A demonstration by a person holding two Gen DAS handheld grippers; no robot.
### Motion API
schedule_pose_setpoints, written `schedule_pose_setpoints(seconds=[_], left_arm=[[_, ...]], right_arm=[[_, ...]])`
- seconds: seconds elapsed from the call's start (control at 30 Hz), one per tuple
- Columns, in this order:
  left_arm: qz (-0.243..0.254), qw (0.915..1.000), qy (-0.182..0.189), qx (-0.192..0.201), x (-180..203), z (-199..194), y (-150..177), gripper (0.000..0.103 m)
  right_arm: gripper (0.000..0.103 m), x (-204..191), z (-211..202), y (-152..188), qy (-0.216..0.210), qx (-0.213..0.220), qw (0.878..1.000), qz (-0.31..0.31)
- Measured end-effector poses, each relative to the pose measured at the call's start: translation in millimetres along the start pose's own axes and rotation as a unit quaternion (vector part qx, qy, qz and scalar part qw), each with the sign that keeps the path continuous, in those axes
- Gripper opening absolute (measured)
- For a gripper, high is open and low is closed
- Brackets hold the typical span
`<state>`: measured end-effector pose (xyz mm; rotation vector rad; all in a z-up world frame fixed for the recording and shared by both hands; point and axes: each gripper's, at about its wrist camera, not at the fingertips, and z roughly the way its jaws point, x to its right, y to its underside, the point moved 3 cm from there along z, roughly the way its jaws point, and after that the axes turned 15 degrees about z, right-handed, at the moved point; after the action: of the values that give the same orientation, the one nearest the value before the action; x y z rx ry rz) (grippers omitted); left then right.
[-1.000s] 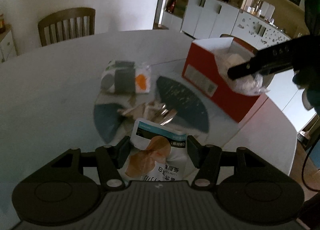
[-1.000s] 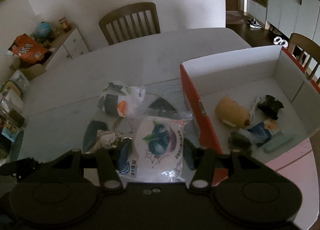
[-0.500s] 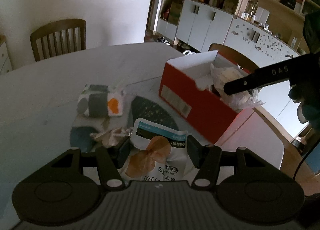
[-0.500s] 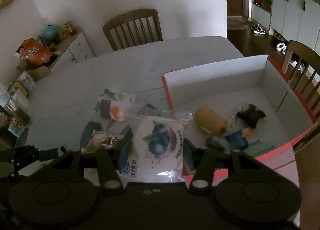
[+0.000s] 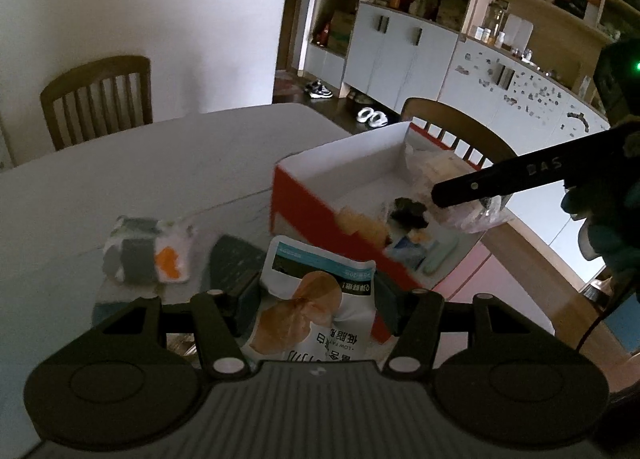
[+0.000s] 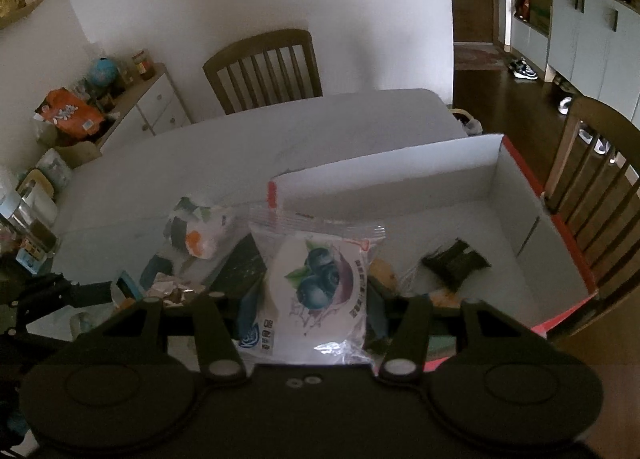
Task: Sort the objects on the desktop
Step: 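Carry the blueberry bag in the right tool and white packet in the left tool over the red box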
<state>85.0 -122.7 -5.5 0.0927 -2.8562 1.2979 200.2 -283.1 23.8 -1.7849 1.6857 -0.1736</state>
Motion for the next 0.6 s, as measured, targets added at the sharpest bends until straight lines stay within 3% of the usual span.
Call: schedule_pose_setpoints(seconds=[0.6], left_arm=[[0.054,0.9982,0.024,-0.008,57.4,71.2,-66.7,0.059]], right_arm=[[0.054,79.8,4.6,-37.8,0.019,-0.004,1.000,0.010]])
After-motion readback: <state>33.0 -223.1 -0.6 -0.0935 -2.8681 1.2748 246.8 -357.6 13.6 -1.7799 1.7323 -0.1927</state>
